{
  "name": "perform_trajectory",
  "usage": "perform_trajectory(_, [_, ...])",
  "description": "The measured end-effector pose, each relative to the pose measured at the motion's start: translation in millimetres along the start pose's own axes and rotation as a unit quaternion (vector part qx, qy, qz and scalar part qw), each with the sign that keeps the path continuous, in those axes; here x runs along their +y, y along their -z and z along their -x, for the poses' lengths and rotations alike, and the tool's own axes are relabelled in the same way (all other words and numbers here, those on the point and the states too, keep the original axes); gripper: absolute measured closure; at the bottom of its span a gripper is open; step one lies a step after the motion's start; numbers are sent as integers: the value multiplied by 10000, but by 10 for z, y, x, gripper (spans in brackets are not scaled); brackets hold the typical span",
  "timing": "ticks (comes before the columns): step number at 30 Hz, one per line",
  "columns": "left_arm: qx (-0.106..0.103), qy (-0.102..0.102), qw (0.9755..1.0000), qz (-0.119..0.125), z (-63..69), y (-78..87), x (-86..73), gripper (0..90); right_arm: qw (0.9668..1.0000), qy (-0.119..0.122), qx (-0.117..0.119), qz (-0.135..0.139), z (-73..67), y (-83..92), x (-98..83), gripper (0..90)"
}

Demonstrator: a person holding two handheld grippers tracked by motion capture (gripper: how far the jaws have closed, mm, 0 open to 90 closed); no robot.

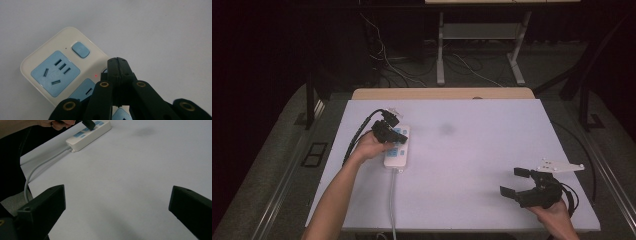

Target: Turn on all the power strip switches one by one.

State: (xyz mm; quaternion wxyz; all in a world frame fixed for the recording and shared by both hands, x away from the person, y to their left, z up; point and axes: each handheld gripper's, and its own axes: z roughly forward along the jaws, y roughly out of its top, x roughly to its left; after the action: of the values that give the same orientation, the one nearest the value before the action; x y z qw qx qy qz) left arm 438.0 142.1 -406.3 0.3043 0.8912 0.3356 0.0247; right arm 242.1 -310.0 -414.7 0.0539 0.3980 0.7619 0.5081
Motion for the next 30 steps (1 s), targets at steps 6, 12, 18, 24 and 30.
perform_trajectory(6, [34,1,10000,-4,9,-10,-3,899,10000,20,8,-21,1,-7,2,7])
perform_trajectory(12, [-15,182,9997,142,-11,-8,-50,900,10000,17,18,-7,-4,2,1,7])
perform_trajectory(18, [5,149,9998,126,14,-21,-51,900,10000,35,18,-18,-3,-5,3,7])
perform_trajectory(24, [83,84,9999,108,35,-19,-47,898,10000,5,6,9,-2,7,2,7])
perform_trajectory(30, [136,52,9999,87,54,-17,-39,896,10000,6,-1,17,2,10,4,7])
